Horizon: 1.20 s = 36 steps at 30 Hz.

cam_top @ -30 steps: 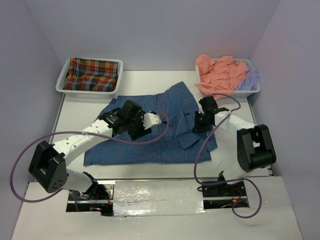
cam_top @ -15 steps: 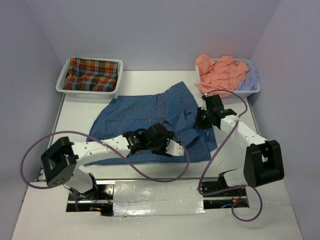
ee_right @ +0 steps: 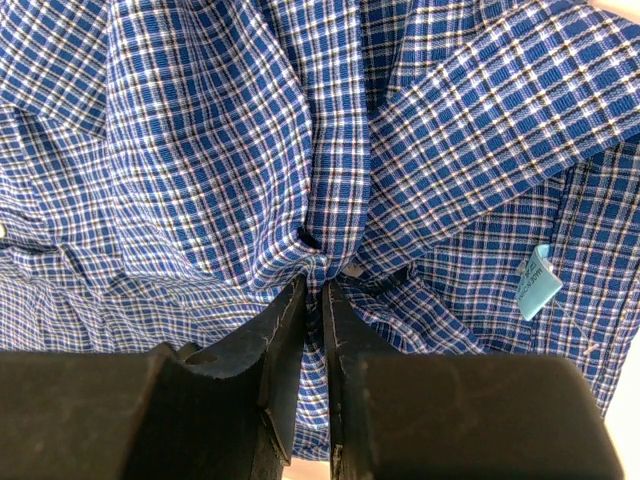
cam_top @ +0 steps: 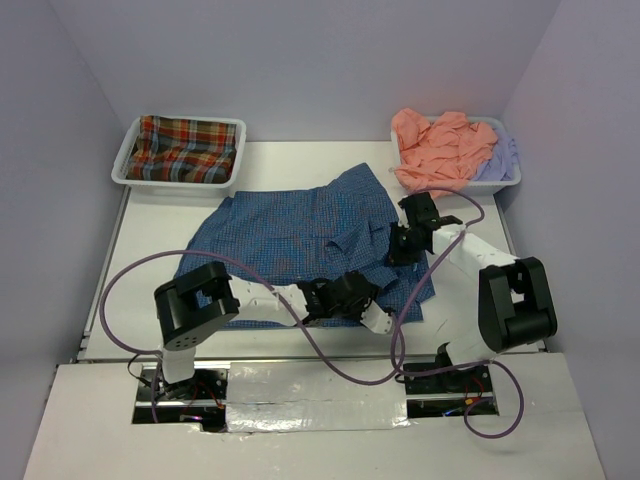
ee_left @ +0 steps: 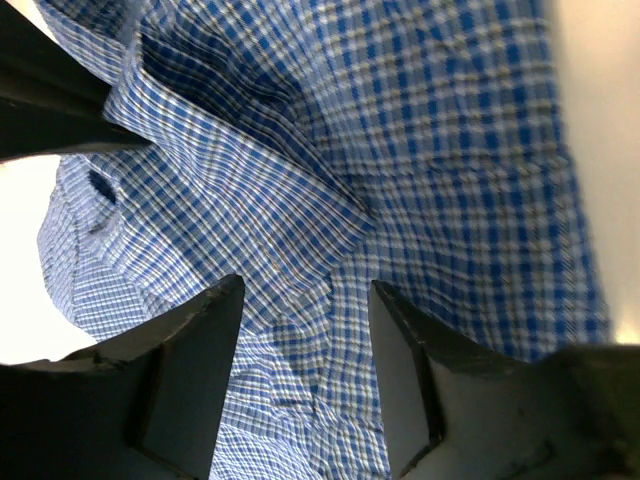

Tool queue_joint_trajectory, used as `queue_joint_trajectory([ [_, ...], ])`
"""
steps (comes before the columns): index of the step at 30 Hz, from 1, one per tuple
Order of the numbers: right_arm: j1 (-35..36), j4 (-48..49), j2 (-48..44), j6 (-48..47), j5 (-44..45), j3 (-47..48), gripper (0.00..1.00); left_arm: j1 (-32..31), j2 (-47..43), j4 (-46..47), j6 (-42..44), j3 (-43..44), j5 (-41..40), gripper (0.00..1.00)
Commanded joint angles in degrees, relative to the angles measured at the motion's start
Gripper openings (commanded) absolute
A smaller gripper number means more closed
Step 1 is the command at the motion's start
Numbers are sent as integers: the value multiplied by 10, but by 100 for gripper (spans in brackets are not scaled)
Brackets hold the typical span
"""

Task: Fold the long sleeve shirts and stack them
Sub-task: Fold the shirt

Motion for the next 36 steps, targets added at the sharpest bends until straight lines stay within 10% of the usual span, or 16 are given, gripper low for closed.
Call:
queue_joint_trajectory([
  [1,3,8,-15,-4,-9,12,19,-1,13,45,20,16,-9,64],
  [20,1,11,-20,-6,-11,8,20,-4,65,5,7,63,26,54],
  [30,1,13,-27,-6,-11,0,20,-5,46,-26,-10,56,47,0],
  [36,-6,-20,-52,-2,24,21,63,3,15,-68,-44,70,79,0],
])
